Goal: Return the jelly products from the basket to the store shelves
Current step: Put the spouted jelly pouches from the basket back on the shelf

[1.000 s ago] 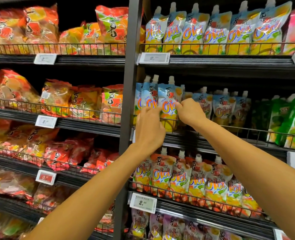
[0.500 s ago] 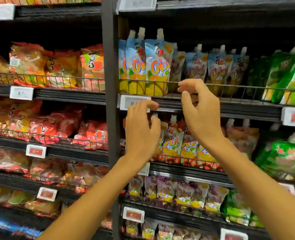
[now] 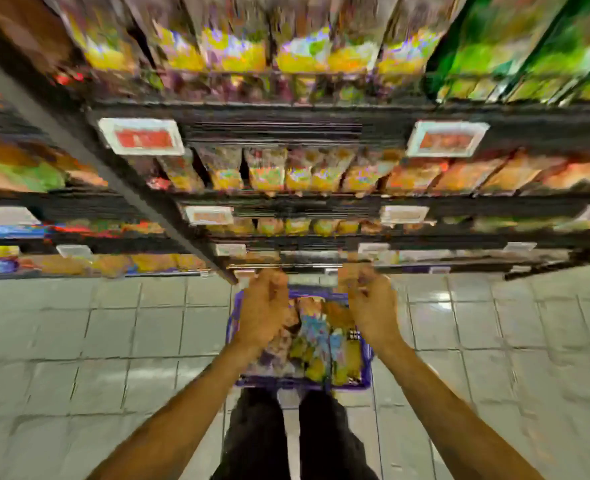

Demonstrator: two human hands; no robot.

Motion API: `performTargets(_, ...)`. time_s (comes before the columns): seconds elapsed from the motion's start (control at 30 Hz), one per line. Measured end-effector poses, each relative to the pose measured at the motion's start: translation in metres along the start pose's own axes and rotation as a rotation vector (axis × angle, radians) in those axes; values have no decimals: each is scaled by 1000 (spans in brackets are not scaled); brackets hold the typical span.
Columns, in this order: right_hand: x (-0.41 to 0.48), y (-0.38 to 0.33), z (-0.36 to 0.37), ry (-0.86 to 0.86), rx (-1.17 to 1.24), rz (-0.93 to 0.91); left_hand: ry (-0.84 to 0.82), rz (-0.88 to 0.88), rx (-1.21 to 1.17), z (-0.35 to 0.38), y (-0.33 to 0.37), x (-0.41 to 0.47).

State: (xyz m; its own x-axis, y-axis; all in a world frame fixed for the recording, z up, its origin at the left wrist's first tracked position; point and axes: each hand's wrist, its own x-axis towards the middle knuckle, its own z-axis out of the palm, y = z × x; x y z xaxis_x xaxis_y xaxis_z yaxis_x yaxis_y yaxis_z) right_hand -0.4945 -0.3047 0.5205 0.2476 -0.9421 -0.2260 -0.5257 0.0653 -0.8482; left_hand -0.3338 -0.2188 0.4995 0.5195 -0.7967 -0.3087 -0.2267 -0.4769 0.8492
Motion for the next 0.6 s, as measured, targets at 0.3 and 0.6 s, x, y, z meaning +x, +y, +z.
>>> performTargets(0.3, 3, 299, 97, -8, -155, 539, -283, -518, -8, 168, -255, 15)
performTargets(0.6, 5, 472, 147, -111, -290, 698, -316, -675, -23, 295, -382, 9)
